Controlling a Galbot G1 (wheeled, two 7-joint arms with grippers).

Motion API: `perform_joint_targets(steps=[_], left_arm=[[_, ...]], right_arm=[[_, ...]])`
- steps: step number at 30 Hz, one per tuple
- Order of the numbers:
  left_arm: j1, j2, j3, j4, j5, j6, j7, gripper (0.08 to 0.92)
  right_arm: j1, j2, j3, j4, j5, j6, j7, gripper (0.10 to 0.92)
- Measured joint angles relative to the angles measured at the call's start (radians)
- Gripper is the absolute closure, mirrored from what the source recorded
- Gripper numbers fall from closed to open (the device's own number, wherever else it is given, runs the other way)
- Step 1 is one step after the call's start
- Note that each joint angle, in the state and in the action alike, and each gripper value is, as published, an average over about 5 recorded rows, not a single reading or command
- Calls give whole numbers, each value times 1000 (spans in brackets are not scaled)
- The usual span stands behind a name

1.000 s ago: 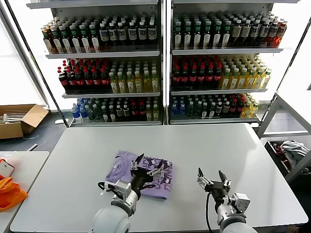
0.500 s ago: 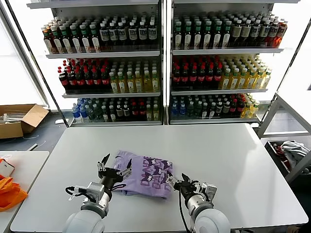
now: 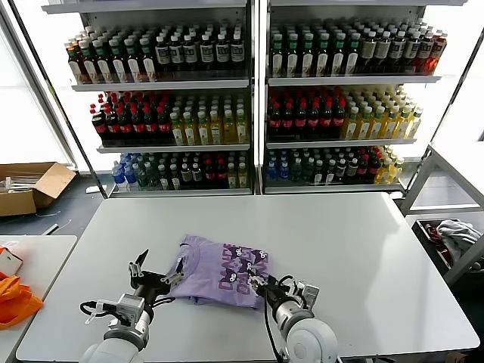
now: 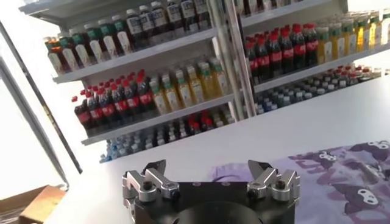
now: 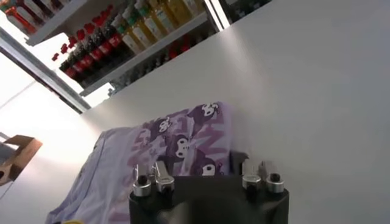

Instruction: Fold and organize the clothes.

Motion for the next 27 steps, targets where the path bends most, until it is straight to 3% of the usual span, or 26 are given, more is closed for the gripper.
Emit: perform_joint_targets(steps=[15, 27], left_arm=[[96, 52, -4, -47, 57, 0, 55, 177], [187, 99, 17, -63, 130, -6, 126, 177]], right_arm=[[25, 1, -12, -42, 14, 1, 3, 872], [40, 12, -14, -59, 17, 2, 4, 897]])
